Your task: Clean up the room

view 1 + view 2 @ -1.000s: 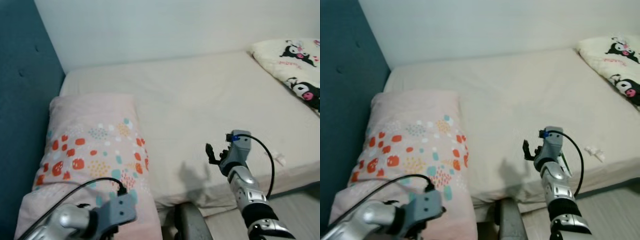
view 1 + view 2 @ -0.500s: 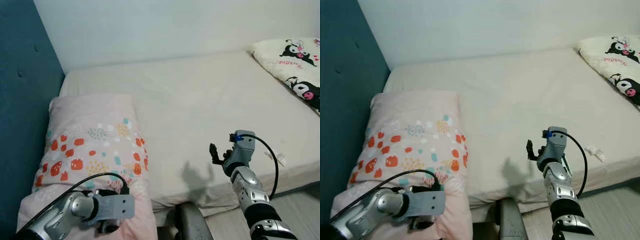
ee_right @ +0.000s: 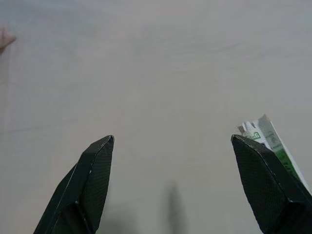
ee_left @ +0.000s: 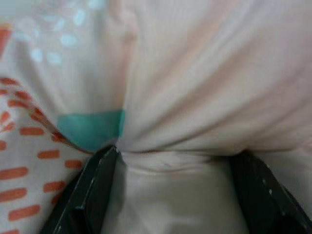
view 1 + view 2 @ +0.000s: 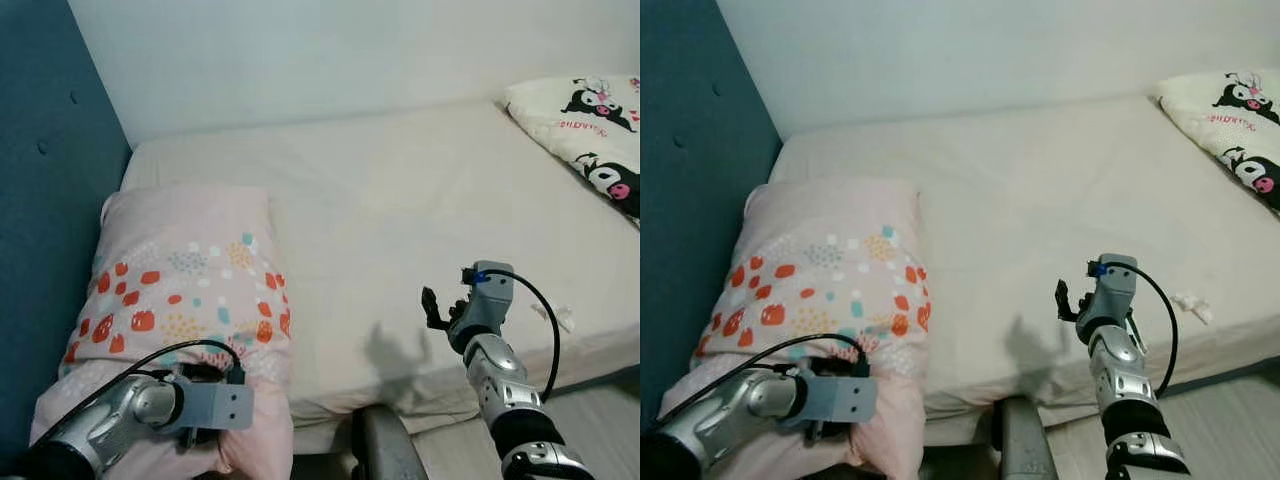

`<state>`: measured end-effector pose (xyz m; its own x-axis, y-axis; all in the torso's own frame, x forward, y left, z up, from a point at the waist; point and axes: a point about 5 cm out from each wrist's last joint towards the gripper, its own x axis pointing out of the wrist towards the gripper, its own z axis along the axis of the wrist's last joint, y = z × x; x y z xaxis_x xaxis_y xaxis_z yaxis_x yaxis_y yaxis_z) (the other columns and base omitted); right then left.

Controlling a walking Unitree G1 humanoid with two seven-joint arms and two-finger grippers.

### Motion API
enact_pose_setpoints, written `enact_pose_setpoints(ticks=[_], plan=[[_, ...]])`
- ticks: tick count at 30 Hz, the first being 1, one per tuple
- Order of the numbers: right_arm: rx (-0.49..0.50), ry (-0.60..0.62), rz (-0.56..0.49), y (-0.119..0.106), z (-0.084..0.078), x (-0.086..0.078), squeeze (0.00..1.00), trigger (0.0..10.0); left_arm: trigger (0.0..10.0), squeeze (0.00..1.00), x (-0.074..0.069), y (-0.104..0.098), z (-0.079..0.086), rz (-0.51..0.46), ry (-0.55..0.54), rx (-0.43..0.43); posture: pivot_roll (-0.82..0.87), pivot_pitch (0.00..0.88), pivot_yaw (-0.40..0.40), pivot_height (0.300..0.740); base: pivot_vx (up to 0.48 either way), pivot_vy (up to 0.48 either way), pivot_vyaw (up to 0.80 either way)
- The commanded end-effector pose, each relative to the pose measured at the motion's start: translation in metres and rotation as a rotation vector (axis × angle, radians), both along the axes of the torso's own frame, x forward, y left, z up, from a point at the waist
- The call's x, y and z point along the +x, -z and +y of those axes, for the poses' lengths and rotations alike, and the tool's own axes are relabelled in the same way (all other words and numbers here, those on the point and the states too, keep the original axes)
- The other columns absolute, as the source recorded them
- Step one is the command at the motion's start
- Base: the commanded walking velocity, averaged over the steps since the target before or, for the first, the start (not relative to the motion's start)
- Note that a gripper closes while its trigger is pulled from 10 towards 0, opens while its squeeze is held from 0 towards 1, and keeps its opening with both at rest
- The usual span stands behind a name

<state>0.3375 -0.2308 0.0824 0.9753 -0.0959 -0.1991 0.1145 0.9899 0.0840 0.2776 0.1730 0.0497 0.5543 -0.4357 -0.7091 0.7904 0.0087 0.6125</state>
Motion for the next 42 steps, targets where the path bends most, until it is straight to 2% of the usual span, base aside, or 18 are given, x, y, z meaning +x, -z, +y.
enact_pose_setpoints(ticks=[1,3,6,8,10,11,16,19,25,31,34,35,36,37,38,39,41,42], plan=[[0.001,0.006,0.018,0.004,-0.003,-0.004,0.00,10.0,10.0,0.00,0.010,-0.003,0.001,-0.078,-0.046,-0.012,-0.13,0.137,0.000,0.605,0.000,0.000,0.00],[0.000,0.013,0.015,0.004,-0.005,-0.005,0.00,10.0,10.0,0.00,0.022,-0.009,-0.009,-0.174,-0.078,-0.074,-0.13,0.138,0.000,0.605,0.000,0.000,0.00],[-0.002,0.014,0.015,0.003,-0.005,-0.005,0.00,10.0,10.0,0.00,0.027,-0.014,-0.012,-0.220,-0.091,-0.091,-0.13,0.140,-0.002,0.605,0.000,0.000,0.00],[-0.002,0.014,0.014,0.003,-0.006,-0.005,0.00,10.0,10.0,0.00,0.041,-0.027,-0.014,-0.342,-0.129,-0.118,-0.14,0.142,-0.005,0.605,0.000,0.000,0.00],[-0.002,0.013,0.013,0.003,-0.005,-0.005,0.00,10.0,10.0,0.00,0.058,-0.043,-0.012,-0.481,-0.187,-0.131,-0.14,0.144,-0.007,0.605,0.000,0.000,0.00],[-0.002,0.013,0.013,0.003,-0.005,-0.005,0.00,10.0,10.0,0.00,0.058,-0.043,-0.012,-0.481,-0.187,-0.131,-0.14,0.144,-0.007,0.605,0.000,0.000,0.00],[-0.002,0.009,0.009,0.002,-0.005,-0.005,0.00,10.0,10.0,0.00,0.084,-0.071,0.001,-0.692,-0.277,-0.106,-0.14,0.147,-0.011,0.605,0.000,0.000,0.00],[-0.004,0.008,0.008,0.001,-0.005,-0.005,0.00,10.0,10.0,0.00,0.092,-0.080,0.004,-0.747,-0.277,-0.070,-0.15,0.151,-0.015,0.605,0.000,0.000,0.00],[-0.006,0.014,0.008,0.001,-0.007,-0.006,0.00,10.0,10.0,0.00,0.094,-0.076,0.004,-0.744,-0.247,-0.029,-0.16,0.151,-0.009,0.605,0.000,0.000,0.00],[-0.004,0.017,0.015,0.003,-0.007,-0.008,0.00,10.0,10.0,0.00,0.076,-0.046,0.016,-0.512,-0.191,-0.021,-0.15,0.150,-0.009,0.605,0.000,0.000,0.00],[-0.003,0.014,0.020,0.004,-0.007,-0.008,0.00,10.0,10.0,0.00,0.063,-0.044,0.023,-0.340,-0.160,-0.163,-0.14,0.149,-0.013,0.605,0.000,0.000,0.00],[-0.003,0.014,0.020,0.004,-0.007,-0.008,0.00,10.0,10.0,0.00,0.063,-0.044,0.023,-0.340,-0.160,-0.163,-0.14,0.149,-0.013,0.605,0.000,0.000,0.00],[-0.004,0.010,0.022,0.004,-0.006,-0.007,0.00,10.0,10.0,0.00,0.053,-0.041,0.031,-0.211,-0.154,-0.212,-0.12,0.145,-0.019,0.605,0.000,0.000,0.00],[-0.004,0.010,0.022,0.004,-0.006,-0.007,0.00,10.0,10.0,0.00,0.053,-0.041,0.031,-0.211,-0.154,-0.212,-0.12,0.145,-0.019,0.605,0.000,0.000,0.00],[-0.005,0.007,0.024,0.004,-0.005,-0.006,0.00,10.0,10.0,0.00,0.046,-0.039,0.037,-0.126,-0.146,-0.240,-0.12,0.145,-0.019,0.605,0.000,0.000,0.00],[-0.005,0.007,0.024,0.004,-0.005,-0.006,0.00,10.0,10.0,0.00,0.046,-0.039,0.037,-0.126,-0.146,-0.240,-0.12,0.145,-0.019,0.605,0.000,0.000,0.00],[-0.005,-0.003,0.026,0.003,-0.003,-0.003,0.00,10.0,10.0,0.00,0.005,-0.034,0.067,0.205,-0.078,-0.193,-0.11,0.132,-0.023,0.605,0.000,0.000,0.00],[-0.005,-0.003,0.026,0.003,-0.003,-0.003,0.00,10.0,10.0,0.00,0.005,-0.034,0.067,0.205,-0.078,-0.193,-0.11,0.132,-0.023,0.605,0.000,0.000,0.00]])
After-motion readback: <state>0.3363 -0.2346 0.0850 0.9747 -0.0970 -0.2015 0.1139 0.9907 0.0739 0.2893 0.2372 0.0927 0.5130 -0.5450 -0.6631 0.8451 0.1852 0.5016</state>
